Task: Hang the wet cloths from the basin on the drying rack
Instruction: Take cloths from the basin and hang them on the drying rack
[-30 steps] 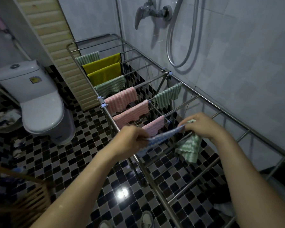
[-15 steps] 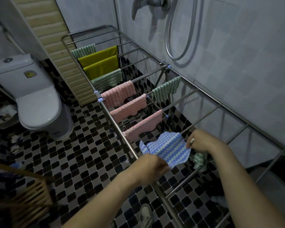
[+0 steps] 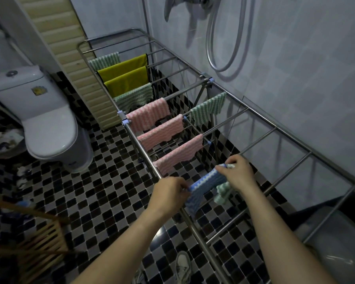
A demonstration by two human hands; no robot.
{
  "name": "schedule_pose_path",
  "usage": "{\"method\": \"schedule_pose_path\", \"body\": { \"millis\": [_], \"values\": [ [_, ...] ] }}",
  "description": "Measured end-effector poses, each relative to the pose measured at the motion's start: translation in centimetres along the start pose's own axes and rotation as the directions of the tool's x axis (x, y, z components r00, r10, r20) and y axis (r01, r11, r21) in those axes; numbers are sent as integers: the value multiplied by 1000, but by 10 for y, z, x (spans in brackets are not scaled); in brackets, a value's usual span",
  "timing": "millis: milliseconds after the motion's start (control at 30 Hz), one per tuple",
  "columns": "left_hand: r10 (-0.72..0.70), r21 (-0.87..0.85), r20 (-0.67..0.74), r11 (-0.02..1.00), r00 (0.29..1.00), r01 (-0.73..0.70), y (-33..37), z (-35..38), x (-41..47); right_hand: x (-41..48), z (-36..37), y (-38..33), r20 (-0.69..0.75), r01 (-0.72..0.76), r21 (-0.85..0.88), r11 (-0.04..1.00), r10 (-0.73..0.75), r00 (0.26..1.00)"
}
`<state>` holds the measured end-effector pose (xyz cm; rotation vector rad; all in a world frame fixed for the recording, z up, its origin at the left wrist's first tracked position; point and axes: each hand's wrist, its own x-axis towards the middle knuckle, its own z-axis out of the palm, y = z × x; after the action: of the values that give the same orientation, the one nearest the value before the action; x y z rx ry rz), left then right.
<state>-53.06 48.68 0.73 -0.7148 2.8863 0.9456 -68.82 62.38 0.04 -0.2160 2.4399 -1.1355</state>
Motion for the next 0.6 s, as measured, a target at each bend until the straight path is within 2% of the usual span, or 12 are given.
{"method": "schedule_pose_path", "body": {
  "millis": [67,133,233,300,367,433,500,600],
  "values": [
    [-14,-72,-38,997,999,11,-1,-2,-4,1,1,1,-36,10,-12,1000,-10,999],
    [-66,-222,-88,974,994,45,-2,-6,-8,4,-4,0,-99,30,-48,998,-34,995],
    [-227,-487,-138,863,964,133,-6,-9,-12,10,-12,0,-179,44,-50,998,-53,982],
    [-295,-553,-122,813,948,182,-9,-8,-16,11,-12,1,-181,53,-71,996,-65,981],
    [-299,-511,-82,831,951,217,-11,-4,-19,12,-9,3,-168,60,-100,993,-76,983],
    [-252,-384,-103,902,962,195,-11,-1,-19,11,-6,3,-162,63,-113,992,-81,984],
    [-142,-202,-182,974,973,105,-10,1,-16,10,-6,3,-153,64,-124,990,-82,985],
    [17,-27,-114,999,993,-20,-3,9,-10,11,-9,1,-141,73,-157,985,-95,985]
  ]
}}
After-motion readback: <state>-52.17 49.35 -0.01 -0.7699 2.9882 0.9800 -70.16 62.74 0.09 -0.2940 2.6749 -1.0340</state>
